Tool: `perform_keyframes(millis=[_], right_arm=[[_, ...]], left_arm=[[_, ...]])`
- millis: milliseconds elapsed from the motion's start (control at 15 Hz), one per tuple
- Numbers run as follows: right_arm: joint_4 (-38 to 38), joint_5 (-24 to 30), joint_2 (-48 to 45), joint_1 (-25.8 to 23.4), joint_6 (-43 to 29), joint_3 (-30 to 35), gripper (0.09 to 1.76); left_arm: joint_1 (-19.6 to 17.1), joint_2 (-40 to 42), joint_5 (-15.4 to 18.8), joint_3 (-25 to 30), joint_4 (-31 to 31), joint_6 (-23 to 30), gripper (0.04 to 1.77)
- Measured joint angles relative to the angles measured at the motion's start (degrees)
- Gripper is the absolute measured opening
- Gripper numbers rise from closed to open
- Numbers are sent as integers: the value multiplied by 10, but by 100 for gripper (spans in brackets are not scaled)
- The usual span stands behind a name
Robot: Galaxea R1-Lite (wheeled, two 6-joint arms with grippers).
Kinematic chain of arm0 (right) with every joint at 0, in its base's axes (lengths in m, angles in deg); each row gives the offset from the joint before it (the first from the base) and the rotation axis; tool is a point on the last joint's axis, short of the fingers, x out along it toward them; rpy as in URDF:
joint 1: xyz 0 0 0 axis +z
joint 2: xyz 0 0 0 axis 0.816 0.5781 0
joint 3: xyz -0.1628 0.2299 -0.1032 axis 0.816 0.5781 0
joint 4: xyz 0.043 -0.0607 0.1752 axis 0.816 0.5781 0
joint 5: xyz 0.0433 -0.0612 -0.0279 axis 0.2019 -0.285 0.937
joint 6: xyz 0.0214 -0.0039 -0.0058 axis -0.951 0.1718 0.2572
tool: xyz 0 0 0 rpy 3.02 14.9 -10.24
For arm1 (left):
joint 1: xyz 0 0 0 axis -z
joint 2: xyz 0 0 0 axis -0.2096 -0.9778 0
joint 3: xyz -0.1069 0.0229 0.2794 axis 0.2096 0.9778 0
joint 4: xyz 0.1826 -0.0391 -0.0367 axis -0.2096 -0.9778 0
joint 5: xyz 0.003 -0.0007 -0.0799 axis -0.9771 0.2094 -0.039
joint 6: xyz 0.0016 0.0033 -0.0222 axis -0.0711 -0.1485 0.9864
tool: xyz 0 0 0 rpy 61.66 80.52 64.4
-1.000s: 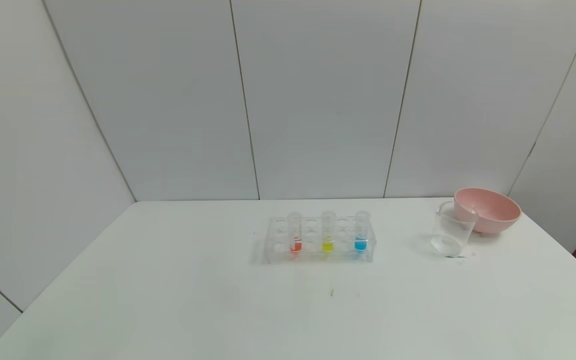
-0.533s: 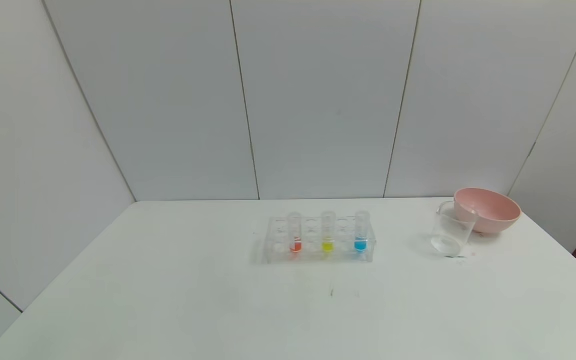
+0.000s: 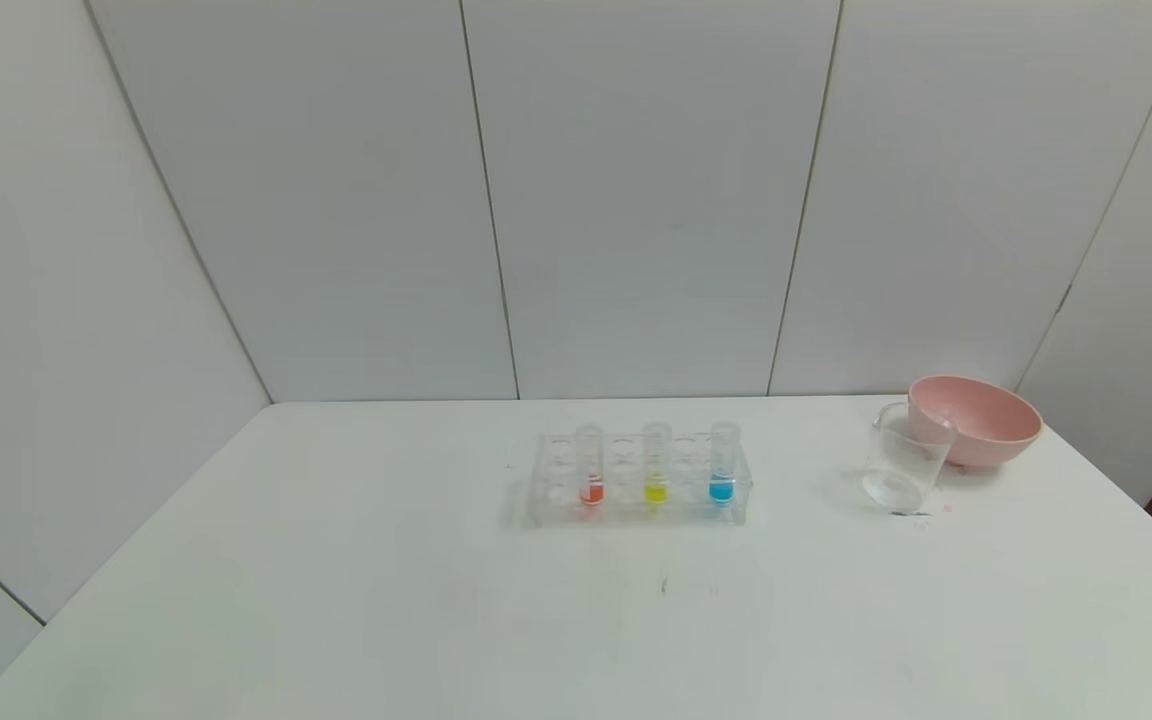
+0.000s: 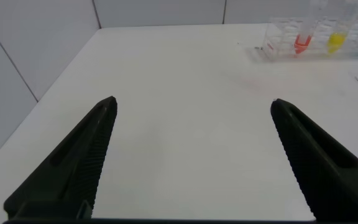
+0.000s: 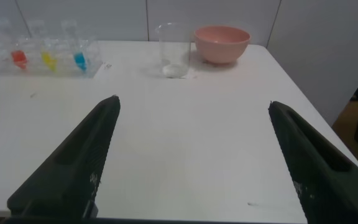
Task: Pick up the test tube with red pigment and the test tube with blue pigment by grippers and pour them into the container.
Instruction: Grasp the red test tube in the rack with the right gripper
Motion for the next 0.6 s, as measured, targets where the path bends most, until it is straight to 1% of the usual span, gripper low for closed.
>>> perform_keyframes(millis=[133,267,400,600], right_arm=[[-6,3,8,0,8,-31,171],[-48,4,42,-1,15,-49,171],[-134,4,100,-1,17,-56,171],[-265,4,234,-1,17,-59,171]], left_arm=[[0,0,0,0,0,0,176],[0,0,0,0,0,0,176],[0,0,0,0,0,0,176],[0,0,0,0,0,0,176]])
